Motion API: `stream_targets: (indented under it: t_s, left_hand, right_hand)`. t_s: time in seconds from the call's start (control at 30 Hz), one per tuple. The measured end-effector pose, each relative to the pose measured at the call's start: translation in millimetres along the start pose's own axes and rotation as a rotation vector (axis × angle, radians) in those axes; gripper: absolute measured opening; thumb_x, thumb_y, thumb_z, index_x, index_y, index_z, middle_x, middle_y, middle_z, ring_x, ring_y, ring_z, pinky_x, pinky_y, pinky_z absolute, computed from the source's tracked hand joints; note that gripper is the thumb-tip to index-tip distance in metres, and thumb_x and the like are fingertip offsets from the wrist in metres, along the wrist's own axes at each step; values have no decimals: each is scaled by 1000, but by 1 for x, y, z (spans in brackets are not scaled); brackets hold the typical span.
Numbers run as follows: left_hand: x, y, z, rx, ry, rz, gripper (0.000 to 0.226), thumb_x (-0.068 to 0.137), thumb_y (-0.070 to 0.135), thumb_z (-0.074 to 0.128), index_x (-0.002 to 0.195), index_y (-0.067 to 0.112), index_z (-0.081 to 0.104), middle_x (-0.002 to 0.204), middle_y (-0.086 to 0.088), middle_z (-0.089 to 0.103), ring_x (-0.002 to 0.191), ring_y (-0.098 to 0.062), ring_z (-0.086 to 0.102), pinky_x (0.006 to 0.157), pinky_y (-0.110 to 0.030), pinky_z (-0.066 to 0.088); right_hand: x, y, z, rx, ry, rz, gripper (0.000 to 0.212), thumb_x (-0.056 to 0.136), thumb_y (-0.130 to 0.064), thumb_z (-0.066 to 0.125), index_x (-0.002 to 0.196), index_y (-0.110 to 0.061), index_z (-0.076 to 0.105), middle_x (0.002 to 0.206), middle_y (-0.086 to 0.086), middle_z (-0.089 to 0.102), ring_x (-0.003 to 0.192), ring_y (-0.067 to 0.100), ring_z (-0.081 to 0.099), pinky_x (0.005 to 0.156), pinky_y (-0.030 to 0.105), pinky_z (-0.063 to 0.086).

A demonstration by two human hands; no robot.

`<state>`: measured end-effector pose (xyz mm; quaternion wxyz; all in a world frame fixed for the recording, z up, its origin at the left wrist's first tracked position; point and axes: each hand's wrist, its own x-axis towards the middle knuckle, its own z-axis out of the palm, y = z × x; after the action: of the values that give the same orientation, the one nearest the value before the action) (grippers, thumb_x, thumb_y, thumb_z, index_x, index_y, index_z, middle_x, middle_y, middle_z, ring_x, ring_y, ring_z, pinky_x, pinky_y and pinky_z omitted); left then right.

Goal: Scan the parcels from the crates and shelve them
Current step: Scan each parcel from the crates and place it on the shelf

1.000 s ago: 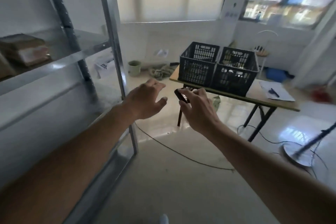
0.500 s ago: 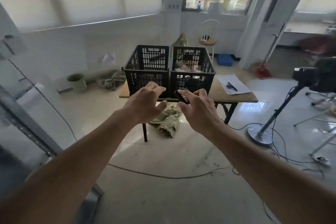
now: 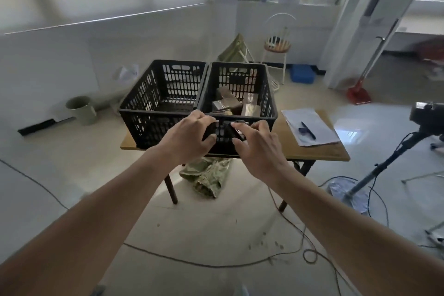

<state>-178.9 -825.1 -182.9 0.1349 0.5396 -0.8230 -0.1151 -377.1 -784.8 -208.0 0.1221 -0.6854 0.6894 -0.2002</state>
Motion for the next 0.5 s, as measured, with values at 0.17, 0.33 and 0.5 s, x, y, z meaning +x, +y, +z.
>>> stream_targets:
  t_s: [0.17, 0.33, 0.5]
  left_hand:
    - [84, 2, 21, -25, -34, -48, 53, 102, 41, 56, 151, 20, 51, 143, -1, 52, 129, -23, 56, 108, -46, 49]
    - [154, -13, 45, -26, -71, -82, 51, 103, 38, 57, 150, 20, 53, 141, -2, 53, 129, -25, 56, 109, -46, 49]
    - [222, -42, 78, -39, -141, -98, 47, 104, 36, 57, 147, 19, 55, 136, -5, 56, 125, -26, 59, 107, -47, 50]
  right_hand:
    - [74, 40, -10, 1, -44, -9, 50, 108, -43, 50, 158, -39, 46, 137, 12, 46, 113, 43, 55, 102, 59, 49]
    - [147, 74, -1, 21, -70, -10, 49, 107, -45, 51, 156, -41, 47, 131, 9, 47, 108, 40, 58, 98, 58, 52]
    - [216, 100, 20, 56, -98, 28, 47, 106, -47, 55, 153, -44, 50, 132, 7, 47, 111, 38, 56, 103, 58, 49]
